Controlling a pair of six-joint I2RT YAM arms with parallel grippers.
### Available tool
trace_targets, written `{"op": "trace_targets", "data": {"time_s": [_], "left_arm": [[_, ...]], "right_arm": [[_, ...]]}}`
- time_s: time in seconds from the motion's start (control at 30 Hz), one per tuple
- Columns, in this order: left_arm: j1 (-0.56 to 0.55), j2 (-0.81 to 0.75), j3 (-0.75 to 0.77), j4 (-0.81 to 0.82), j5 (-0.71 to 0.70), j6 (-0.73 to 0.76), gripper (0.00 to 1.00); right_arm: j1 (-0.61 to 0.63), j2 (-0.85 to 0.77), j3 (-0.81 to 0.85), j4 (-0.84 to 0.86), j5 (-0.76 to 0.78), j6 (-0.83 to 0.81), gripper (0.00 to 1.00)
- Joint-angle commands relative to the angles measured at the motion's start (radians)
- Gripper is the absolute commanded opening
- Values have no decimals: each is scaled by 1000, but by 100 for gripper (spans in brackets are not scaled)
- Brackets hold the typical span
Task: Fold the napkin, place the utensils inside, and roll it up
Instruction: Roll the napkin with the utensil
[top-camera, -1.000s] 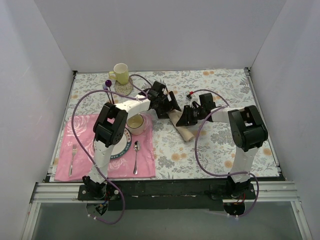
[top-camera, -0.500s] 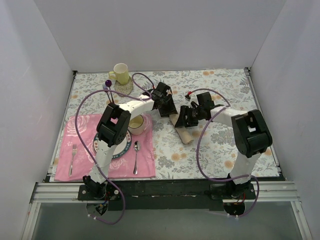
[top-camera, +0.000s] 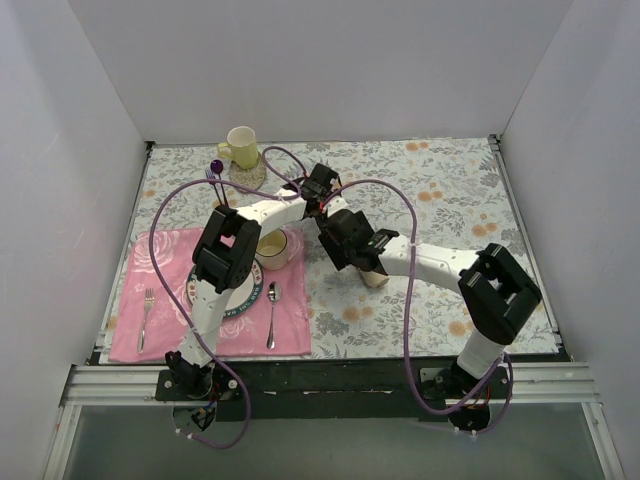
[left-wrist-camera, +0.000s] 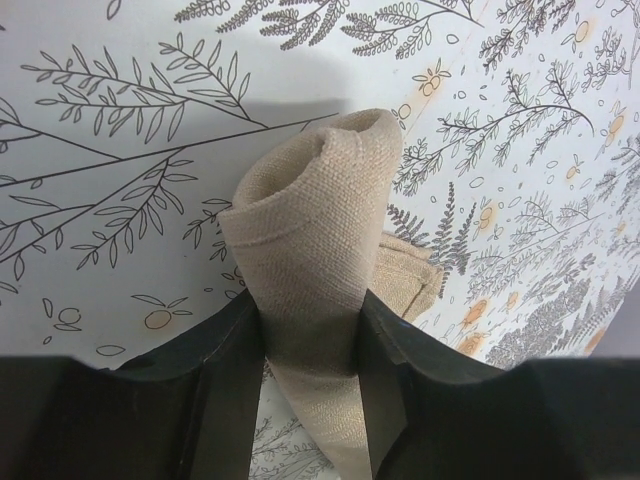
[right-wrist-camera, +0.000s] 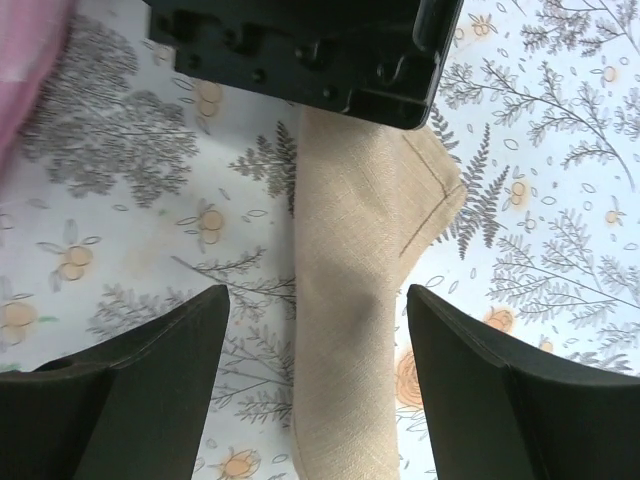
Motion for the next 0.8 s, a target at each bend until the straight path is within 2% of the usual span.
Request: {"op": "trace_targets", "data": {"time_s": [0.0,0.2,0.3,0.33,0.37,0.47,0.5,0.53,0.63,0.77], "left_arm": [[4,10,-7,-43,36,-4,37],[8,13,-12,-39,68,-12,37],[11,9,-9,-38,66,-10,37],[13,7,-7,-38,71,-9,37],[13,7,-7,-36,72,-9,38],[19,1,-10,-35,80,-7,49],[23,-7,-12,-33,78,-9,59],[26,-10,-13,-33,80,-7,63],[43,-33,-9,-24,82,-9,73],[60,-54,5,-23,95,-9,81]], "right_arm": [[12,70,47,22,187,-63,80],[12,133,43,89,153,-103,76],[8,145,37,109,155,-99,66],[3,143,34,116,154,-95,58],[-1,143,29,128,141,-94,54],[-27,134,9,139,95,-72,42],[-32,131,-2,140,83,-69,39],[-43,120,-6,142,71,-62,35],[-78,85,-38,154,-29,-33,33],[-152,33,-98,189,-255,16,31]]}}
